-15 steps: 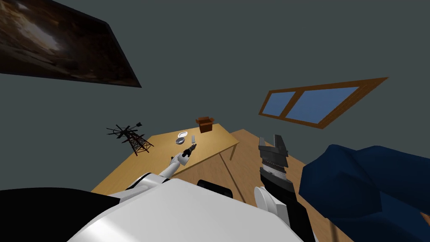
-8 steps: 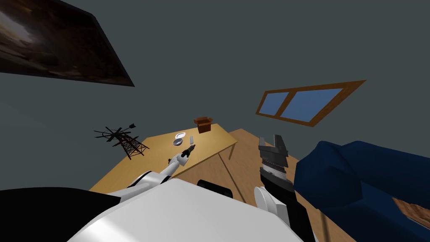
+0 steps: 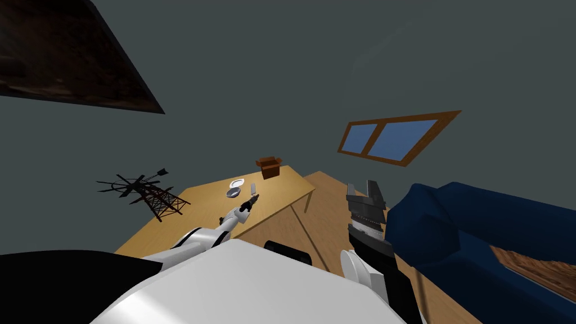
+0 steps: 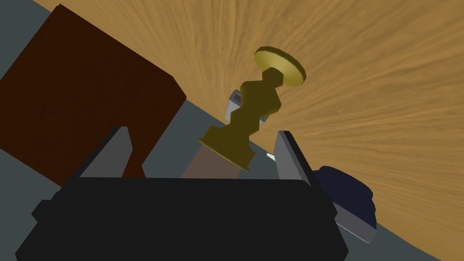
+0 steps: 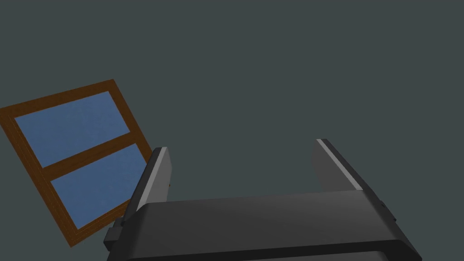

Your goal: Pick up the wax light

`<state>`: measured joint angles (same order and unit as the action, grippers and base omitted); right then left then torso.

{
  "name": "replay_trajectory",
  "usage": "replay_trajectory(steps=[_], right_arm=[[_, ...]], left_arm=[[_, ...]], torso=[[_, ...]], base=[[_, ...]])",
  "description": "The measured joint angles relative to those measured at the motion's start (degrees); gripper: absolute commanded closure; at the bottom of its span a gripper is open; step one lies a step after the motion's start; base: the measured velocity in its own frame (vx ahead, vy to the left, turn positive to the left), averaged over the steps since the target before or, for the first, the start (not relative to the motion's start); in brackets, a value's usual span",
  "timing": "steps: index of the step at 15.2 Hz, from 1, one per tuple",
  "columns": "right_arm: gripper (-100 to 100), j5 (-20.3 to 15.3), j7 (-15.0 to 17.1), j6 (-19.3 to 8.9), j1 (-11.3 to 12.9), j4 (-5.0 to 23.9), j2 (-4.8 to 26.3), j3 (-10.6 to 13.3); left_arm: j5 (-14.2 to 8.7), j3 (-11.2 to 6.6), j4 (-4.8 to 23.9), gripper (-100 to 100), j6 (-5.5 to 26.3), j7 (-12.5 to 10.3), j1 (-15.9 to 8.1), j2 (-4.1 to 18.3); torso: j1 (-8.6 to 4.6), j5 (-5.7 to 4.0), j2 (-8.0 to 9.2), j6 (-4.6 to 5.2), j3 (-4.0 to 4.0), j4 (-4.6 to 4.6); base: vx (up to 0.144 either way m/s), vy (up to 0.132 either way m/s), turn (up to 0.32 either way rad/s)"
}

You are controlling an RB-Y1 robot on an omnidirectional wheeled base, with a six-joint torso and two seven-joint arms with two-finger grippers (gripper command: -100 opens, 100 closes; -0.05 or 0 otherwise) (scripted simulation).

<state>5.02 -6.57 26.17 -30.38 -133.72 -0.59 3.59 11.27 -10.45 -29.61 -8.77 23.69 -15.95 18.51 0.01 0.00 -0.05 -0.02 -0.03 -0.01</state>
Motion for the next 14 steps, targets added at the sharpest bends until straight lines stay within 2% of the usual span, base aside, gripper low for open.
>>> replay_trajectory(steps=[4, 6, 8, 12, 14], right_arm=[[0, 0.0, 0.0, 0.0, 0.0, 0.0, 0.0, 0.0], [0, 0.0, 0.0, 0.0, 0.0, 0.0, 0.0, 0.0], [0, 0.0, 0.0, 0.0, 0.0, 0.0, 0.0, 0.0], [0, 0.0, 0.0, 0.0, 0.0, 0.0, 0.0, 0.0], [0, 0.0, 0.0, 0.0, 0.0, 0.0, 0.0, 0.0]], left_arm=[[0.1, 0.05, 0.0, 100, 0.1, 0.1, 0.1, 0.1], [0.0, 0.54, -0.2, 100, 0.2, 0.1, -0.1, -0.1], [-0.2, 2.33, -2.9, 100, 1.6, -0.7, 0.6, -0.2], [-0.3, 4.36, -5.5, 100, 3.5, -1.0, 1.2, -0.8], [-0.6, 6.08, -8.6, 100, 5.2, -1.6, 2.2, -0.9]], torso=[[0.02, 0.05, 0.07, 0.01, 0.07, 0.07], [0.03, 0.05, 0.1, -0.06, 0.08, 0.06], [0.03, 0.05, 0.18, -0.09, 0.11, 0.06], [0.02, 0.05, 0.17, -0.06, 0.11, 0.06], [0.02, 0.04, 0.17, -0.07, 0.11, 0.06]], base=[[-0.001, 0.001, 0.002], [-0.011, -0.004, 0.18], [-0.021, -0.003, 0.177], [-0.016, -0.001, 0.091], [-0.011, -0.003, 0.092]])
